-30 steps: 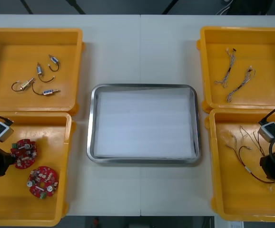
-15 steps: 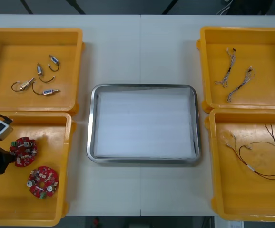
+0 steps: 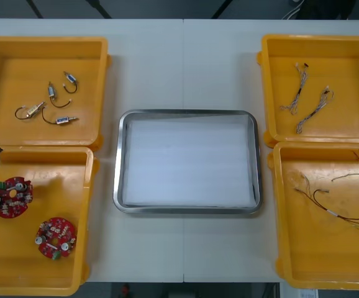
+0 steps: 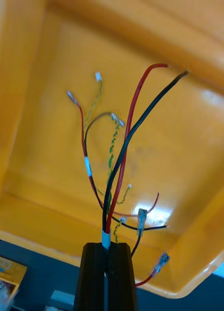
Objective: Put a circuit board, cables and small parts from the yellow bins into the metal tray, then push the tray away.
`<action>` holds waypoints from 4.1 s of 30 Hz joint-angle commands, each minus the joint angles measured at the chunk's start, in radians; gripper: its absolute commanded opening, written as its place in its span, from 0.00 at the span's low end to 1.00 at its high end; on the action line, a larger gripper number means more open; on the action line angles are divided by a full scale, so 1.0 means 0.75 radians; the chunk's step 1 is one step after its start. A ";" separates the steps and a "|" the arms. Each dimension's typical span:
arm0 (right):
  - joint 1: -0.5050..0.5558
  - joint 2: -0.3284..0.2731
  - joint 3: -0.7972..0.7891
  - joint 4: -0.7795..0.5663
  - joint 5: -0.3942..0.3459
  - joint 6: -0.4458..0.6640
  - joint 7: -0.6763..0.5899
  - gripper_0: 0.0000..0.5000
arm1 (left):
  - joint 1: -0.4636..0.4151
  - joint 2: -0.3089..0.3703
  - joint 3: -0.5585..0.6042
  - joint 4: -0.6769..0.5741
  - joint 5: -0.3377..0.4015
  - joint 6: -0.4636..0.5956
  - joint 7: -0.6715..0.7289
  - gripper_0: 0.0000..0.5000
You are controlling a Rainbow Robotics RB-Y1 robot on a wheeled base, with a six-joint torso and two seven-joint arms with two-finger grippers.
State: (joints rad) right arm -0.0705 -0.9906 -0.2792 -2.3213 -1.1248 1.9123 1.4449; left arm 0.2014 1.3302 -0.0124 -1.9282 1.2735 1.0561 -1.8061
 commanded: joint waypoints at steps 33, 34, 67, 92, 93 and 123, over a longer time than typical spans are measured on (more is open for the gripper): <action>-0.374 -0.434 -0.037 0.181 -0.615 0.010 -0.059 0.00 | -0.692 -0.088 0.004 -0.503 0.020 0.707 1.236 0.00; -0.380 -0.446 -0.035 0.183 -0.629 0.010 -0.063 0.00 | -0.719 -0.105 -0.039 -0.530 -0.019 0.713 1.300 0.00; -0.452 -0.283 0.074 0.142 -0.433 0.010 -0.063 0.00 | -1.183 -0.718 -0.930 -0.409 -0.747 0.866 2.034 0.00; -0.452 -0.099 0.350 0.088 -0.106 -0.020 -0.049 0.00 | -1.187 -0.896 -1.098 -0.180 -0.962 0.744 2.091 0.00; -0.452 -0.090 0.354 0.086 -0.094 -0.020 -0.047 0.00 | -1.187 -0.898 -1.098 -0.180 -0.960 0.744 2.093 0.01; -0.452 -0.029 0.405 0.072 0.009 -0.067 -0.018 0.00 | -1.222 -0.880 -1.125 -0.295 -0.894 0.786 2.218 1.00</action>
State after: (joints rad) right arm -0.3803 -1.0249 0.0136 -2.2385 -1.1275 1.8685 1.4179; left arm -0.6618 0.6731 -0.8470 -2.0739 0.6048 1.6162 -0.2268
